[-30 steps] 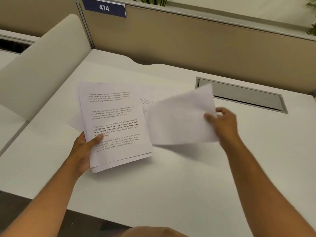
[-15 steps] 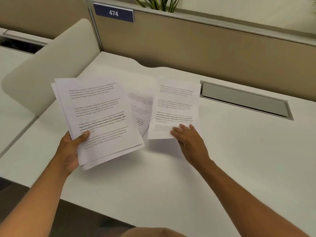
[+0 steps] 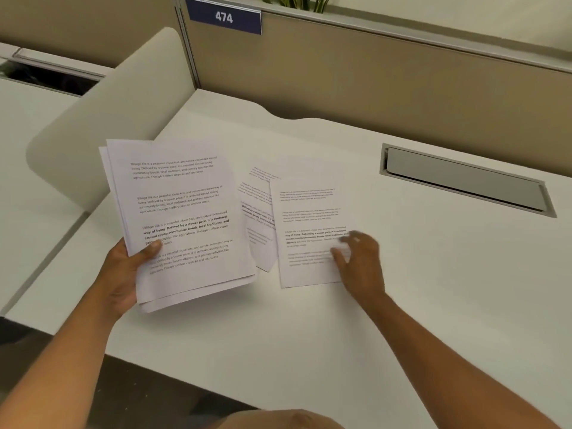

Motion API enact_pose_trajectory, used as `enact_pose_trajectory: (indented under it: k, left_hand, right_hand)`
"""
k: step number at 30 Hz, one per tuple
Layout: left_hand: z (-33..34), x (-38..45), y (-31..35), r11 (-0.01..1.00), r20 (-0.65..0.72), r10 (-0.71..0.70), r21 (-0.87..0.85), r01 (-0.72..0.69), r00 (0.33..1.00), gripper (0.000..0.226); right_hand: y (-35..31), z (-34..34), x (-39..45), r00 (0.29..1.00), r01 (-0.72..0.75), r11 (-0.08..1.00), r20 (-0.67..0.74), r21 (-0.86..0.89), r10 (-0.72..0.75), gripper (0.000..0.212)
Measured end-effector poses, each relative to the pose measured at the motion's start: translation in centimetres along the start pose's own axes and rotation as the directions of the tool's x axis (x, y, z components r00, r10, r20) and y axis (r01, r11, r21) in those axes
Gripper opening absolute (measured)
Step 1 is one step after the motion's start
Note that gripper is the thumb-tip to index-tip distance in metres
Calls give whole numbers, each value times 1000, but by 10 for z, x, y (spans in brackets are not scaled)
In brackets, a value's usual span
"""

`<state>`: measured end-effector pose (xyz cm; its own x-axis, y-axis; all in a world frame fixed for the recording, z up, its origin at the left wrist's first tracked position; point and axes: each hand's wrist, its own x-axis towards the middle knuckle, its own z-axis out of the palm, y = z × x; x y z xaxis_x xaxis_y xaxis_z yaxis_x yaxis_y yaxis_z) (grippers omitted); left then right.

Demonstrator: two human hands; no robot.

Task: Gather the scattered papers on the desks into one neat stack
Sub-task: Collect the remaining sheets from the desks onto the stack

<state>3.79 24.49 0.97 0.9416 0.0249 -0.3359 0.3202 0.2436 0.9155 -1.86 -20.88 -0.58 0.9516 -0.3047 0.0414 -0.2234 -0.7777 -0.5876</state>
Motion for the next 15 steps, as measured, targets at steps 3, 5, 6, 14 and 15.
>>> enact_pose_trajectory:
  k: [3,5,6,14,15]
  left_hand:
    - [-13,13,4,999,27,-17,29,16,999,52]
    - [-21,22,8,999,44,-29,33,27,999,52]
    - [-24,27,9,999,51,-33,33,31,998,52]
    - [-45,66,20,997,144,-59,57,52,988,54]
    - [-47,70,21,997,160,-62,57,54,985,53]
  right_hand:
    - [-13,-7,23,919,-371,926,115,-71,377,84]
    - [-16,-10,34,874,-468,883,137,-22,467,93]
    - [-18,-12,37,862,-495,868,139,24,488,90]
    - [-66,3,36,849,-508,681,174,527,499,30]
    - [-77,12,35,847,-509,655,188,558,498,28]
